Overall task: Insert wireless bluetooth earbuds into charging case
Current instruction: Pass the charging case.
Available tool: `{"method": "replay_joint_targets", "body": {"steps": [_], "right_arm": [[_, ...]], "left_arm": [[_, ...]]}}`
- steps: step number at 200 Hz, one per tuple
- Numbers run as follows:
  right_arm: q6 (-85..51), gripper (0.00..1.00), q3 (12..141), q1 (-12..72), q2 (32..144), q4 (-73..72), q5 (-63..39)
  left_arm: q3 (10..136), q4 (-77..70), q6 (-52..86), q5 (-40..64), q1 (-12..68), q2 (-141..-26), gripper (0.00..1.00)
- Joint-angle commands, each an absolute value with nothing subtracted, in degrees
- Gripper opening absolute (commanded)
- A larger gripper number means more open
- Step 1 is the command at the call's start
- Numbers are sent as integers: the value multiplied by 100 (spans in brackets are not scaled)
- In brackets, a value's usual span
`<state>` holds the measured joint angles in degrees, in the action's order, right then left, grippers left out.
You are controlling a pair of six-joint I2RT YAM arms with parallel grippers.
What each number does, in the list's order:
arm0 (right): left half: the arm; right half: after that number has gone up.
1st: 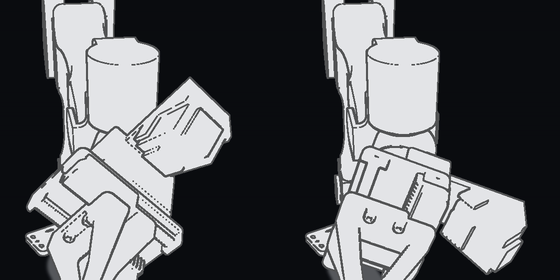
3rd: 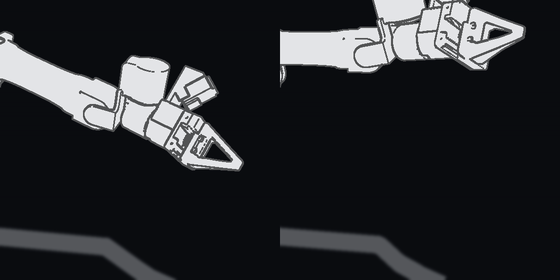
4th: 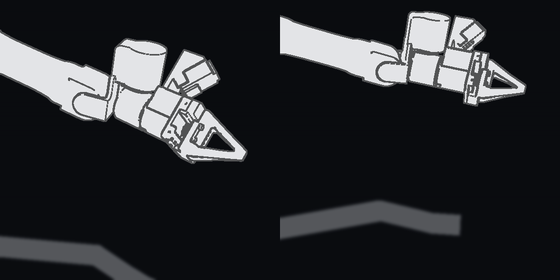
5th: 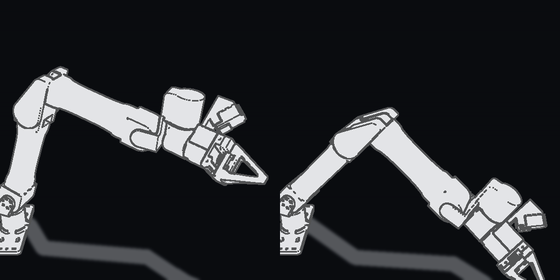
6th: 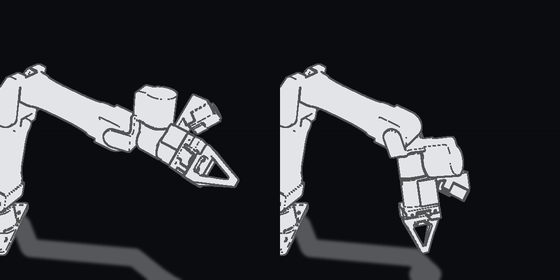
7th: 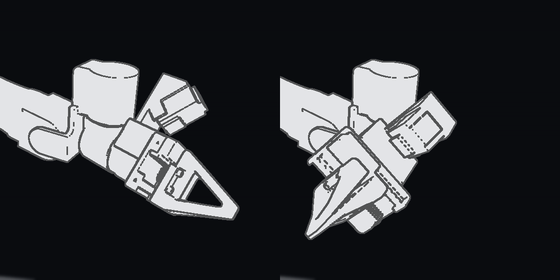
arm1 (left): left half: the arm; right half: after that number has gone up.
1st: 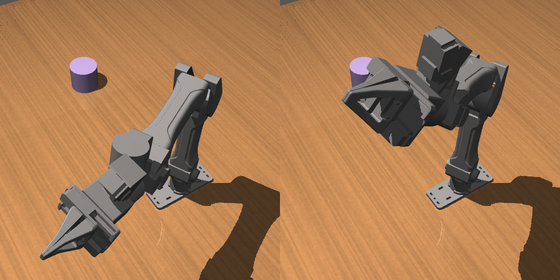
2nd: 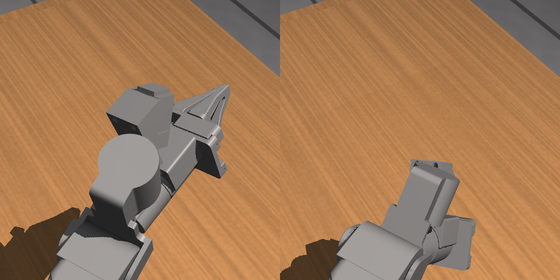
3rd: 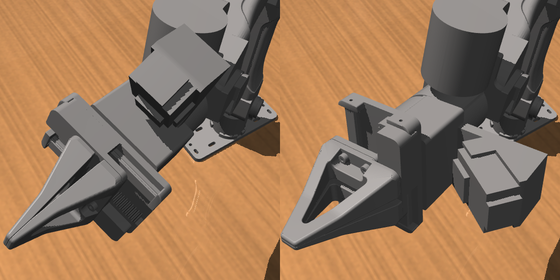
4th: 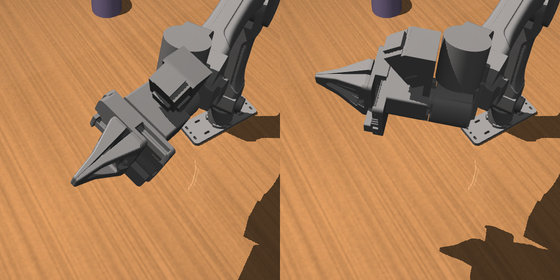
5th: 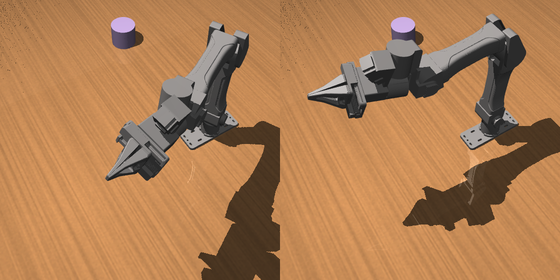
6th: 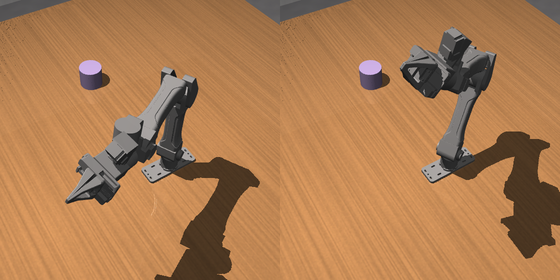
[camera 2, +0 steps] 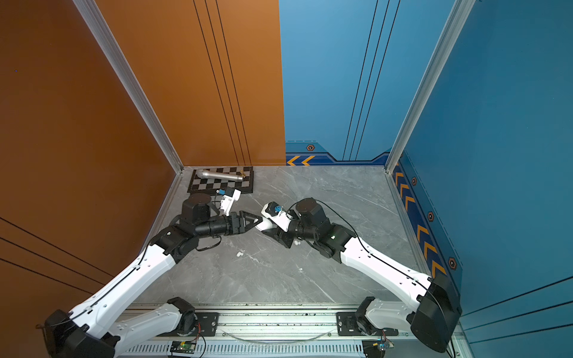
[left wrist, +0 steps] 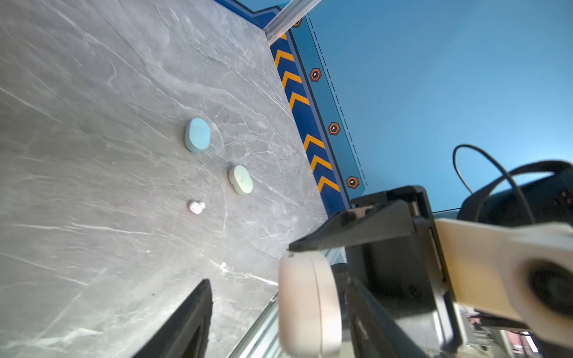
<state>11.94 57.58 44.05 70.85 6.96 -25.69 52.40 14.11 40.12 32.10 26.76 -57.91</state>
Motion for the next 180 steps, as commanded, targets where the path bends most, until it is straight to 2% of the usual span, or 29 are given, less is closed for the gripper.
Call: {"method": "replay_joint_targets", "body": {"steps": [1,48,91,127,180], "right_arm": [[1066,25,5993,4158,6839,1287,-3269],[1222,25,6167,3760,6654,2091,-3819],[1559,26,6484,3664,6600,2799,-4211],[1719,26,6709,3752,6712,3334,-4411],[1959,26,6993,3981,6829,3951,-4346]], "left_arm": [[5032,1231,3378,2674,2535,-5231,71],[4357,594,1279,3013,2664,-4097,71],[4549,1734,-857,3431,3369,-4252,72],[4601,1756,-1610,3824,3820,-4626,73],[4632,1325,-1747,3973,3950,-5019,72]]}}
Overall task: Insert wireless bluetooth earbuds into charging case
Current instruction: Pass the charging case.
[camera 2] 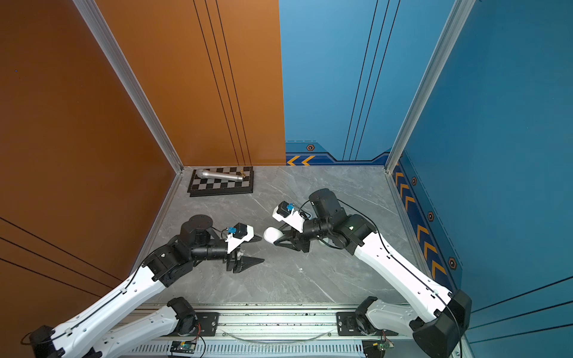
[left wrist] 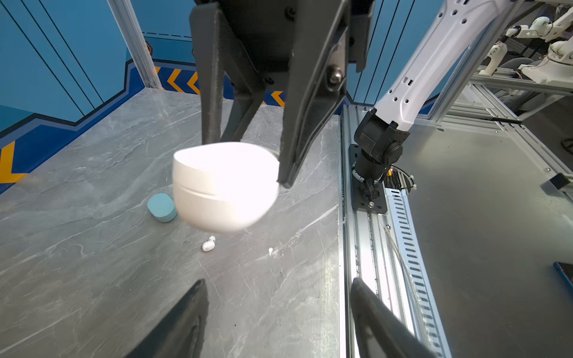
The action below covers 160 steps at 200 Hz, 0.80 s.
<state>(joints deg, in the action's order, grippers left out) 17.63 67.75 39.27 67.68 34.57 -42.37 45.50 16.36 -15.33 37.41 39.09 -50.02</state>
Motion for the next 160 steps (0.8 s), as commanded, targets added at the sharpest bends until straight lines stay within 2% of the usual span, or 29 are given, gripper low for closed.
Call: {"method": "replay_joint_targets", "body": {"steps": [1,35,91,160], "right_arm": [[1964,26,6999,3981,6829,3958,-4344],[2004,26,7057,4223,6897,4064,-4327],[2002,26,7257,4332,7052,4101,-4290],[1943,26,7376,4348,7060,4149,-4364]], "left_arm": [[4619,1296,-1735,3977,3948,-5023,72],[4561,501,-1261,4251,3932,-5172,70],[4557,290,-993,4515,3896,-5326,56],[4529,597,-1011,4570,3814,-5212,55]]}}
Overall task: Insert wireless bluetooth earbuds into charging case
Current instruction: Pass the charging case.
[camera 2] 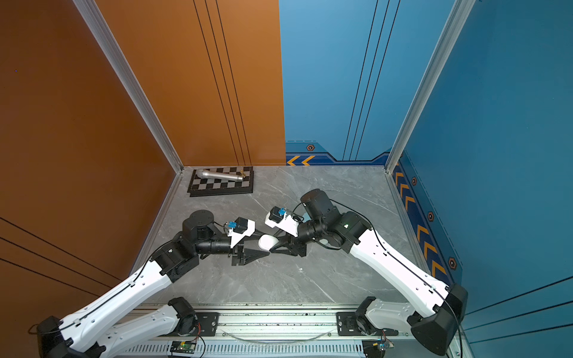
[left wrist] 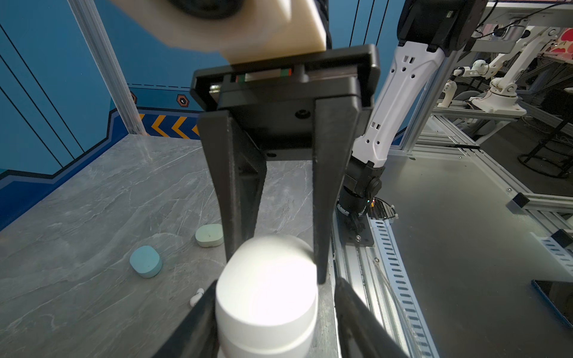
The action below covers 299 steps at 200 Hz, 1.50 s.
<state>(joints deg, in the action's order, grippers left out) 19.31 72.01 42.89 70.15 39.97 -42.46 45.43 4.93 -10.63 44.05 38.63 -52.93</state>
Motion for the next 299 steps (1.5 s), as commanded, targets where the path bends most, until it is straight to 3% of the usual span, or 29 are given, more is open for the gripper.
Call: {"method": "replay_joint_targets", "body": {"steps": [1,35,53,168,194,266,289,299], "right_arm": [[1943,26,7380,4345,7059,4149,-4362],[1960,26,7374,4360,7073,4175,-4331],[1969,26,7394,4368,7070,4173,-4316],[1977,25,7456,4426,7122,4166,-4284],[1995,25,7471,4422,7126,4171,-4262],[1947,26,7460,4464,7190,4166,-4128],[1908,35,7459,4458,7229,4159,-3903],[1892,47,7445,4458,7230,4149,-3781]], "left_arm": [[4532,597,-1011,4570,3814,-5207,55],[4571,594,-1019,4544,3820,-5245,39],[4570,644,-1035,4552,3823,-5242,36],[4465,791,-1022,4458,3792,-5207,55],[4461,791,-1024,4431,3775,-5186,54],[4531,816,-1056,4387,3779,-5212,16],[4557,844,-1036,4327,3779,-5222,2],[4568,844,-1037,4309,3774,-5222,0]]}}
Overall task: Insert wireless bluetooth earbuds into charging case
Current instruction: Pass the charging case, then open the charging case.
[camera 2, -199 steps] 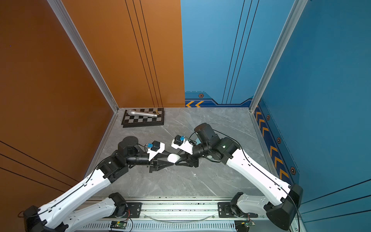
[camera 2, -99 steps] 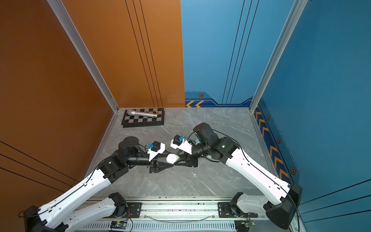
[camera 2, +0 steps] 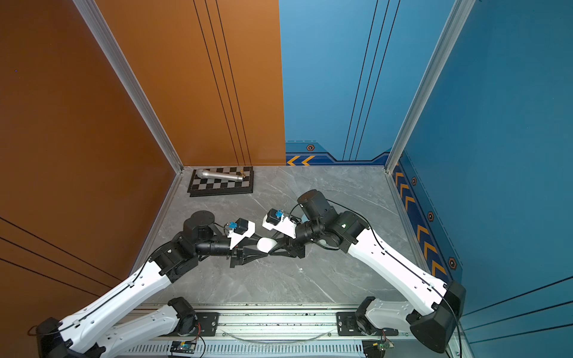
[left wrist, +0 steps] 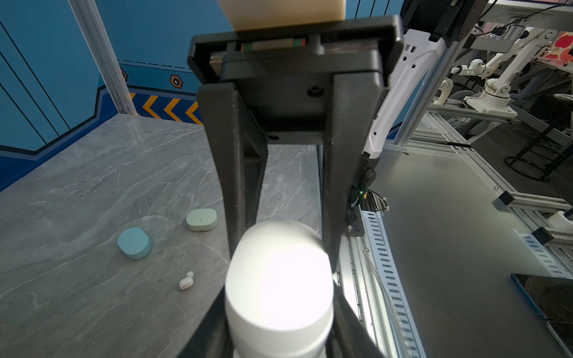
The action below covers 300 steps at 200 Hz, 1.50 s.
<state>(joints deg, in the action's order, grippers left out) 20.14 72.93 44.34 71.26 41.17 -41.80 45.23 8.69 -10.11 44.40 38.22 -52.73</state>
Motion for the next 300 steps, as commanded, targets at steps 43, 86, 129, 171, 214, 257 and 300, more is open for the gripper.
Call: {"method": "replay_joint_targets", "body": {"steps": [43,86,129,171,214,257,300], "right_arm": [[1757,64,7297,4370,7132,3869,-3539],[1405,68,7176,4153,7014,3385,-3522],[1035,70,7089,4061,6909,2968,-3617],[904,71,6970,3842,6816,2745,-3491],[941,61,6828,3857,6747,2720,-3748],[1063,50,6732,3892,6706,2725,-3784],[1113,50,6712,3911,6781,2707,-3814]], "left_arm": [[4566,888,-1046,4360,3779,-5223,0],[4570,1014,-1114,4395,3803,-5213,0],[4566,1028,-1149,4417,3821,-5210,0],[4598,1028,-1112,4424,3823,-5211,0],[4579,912,-903,4351,3784,-5202,0],[4599,731,-732,4344,3756,-5255,0],[4648,734,-686,4347,3757,-5292,0]]}}
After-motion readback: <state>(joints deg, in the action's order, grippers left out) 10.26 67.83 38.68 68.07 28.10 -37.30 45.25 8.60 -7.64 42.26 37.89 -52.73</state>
